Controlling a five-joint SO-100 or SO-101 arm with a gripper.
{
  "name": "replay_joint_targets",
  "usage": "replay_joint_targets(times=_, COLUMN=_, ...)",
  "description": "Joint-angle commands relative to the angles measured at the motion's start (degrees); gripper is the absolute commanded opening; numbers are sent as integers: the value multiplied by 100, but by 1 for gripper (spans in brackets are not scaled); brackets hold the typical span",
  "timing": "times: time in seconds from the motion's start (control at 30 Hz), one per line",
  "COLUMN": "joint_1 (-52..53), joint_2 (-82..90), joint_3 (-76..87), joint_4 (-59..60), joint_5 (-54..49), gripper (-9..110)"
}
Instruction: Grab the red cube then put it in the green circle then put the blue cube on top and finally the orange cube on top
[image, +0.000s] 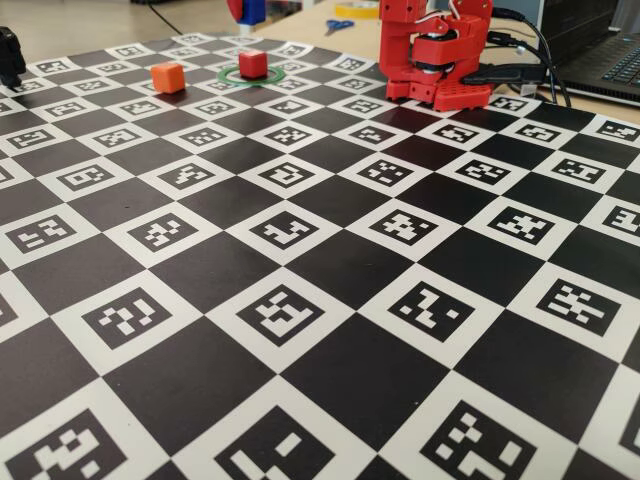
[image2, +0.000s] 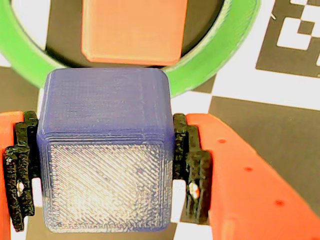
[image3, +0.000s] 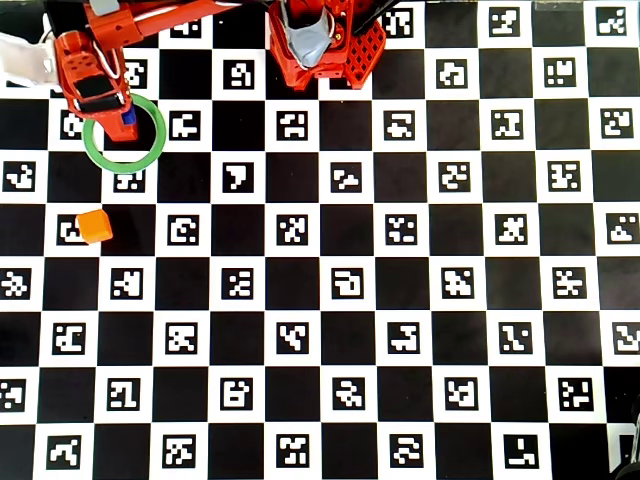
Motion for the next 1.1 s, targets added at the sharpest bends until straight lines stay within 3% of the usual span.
replay_joint_targets(times=0.0, joint_1=88, joint_2=149, joint_3=26, joint_4=-114, joint_5=-62, gripper=6)
replay_joint_targets(times=1.07, joint_1=272, joint_2=-290, joint_3=475, joint_4=-1028, joint_5=-44, gripper=6)
